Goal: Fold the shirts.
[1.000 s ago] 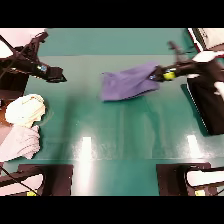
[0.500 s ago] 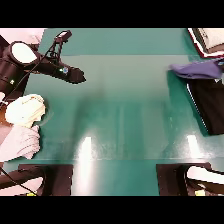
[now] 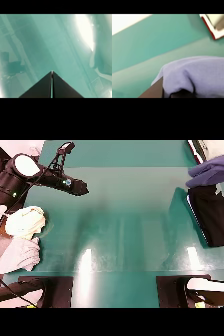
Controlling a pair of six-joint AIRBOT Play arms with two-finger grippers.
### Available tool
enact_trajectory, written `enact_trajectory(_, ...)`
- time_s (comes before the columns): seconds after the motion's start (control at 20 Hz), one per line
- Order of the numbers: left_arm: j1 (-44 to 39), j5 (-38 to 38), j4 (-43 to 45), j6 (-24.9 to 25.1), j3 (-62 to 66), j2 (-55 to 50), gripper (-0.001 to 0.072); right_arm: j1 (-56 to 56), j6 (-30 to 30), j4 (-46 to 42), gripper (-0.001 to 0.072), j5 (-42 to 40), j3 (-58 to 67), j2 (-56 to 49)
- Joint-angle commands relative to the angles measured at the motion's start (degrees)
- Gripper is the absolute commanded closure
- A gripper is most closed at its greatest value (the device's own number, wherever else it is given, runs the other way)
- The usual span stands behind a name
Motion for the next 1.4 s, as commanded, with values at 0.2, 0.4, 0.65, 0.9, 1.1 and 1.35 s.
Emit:
enact_trajectory(0.2, 0.0, -0.1, 0.2, 0.0, 0.0, 0.0, 0.0680, -0.5, 3.6, -10.2, 0.0697, 13.9, 7.3, 1.5)
enact_trajectory(0.4, 0.0, -0.4, 0.1, 0.4, 0.0, 0.0, 0.0680, -0.8, 7.6, -20.4, 0.0696, 17.8, 0.1, 7.1)
enact_trajectory(0.65, 0.0, -0.4, 0.2, 0.5, 0.0, 0.0, 0.0680, -0.8, 14.7, -38.0, 0.0693, 21.1, -12.0, 14.6)
enact_trajectory(0.9, 0.0, -2.2, 0.2, 1.9, 0.0, 0.0, 0.0680, -0.8, 18.8, -48.4, 0.0563, 23.6, -22.4, 19.4)
enact_trajectory(1.1, 0.0, -3.0, 0.2, 1.9, 0.0, 0.0, 0.0680, -4.2, 19.5, -49.9, 0.0245, 28.2, -24.6, 20.0)
enact_trajectory(1.35, 0.0, -2.4, 0.2, 1.9, 0.0, 0.0, 0.0679, -3.0, 20.8, -28.2, 0.0274, 28.4, -24.7, 23.4)
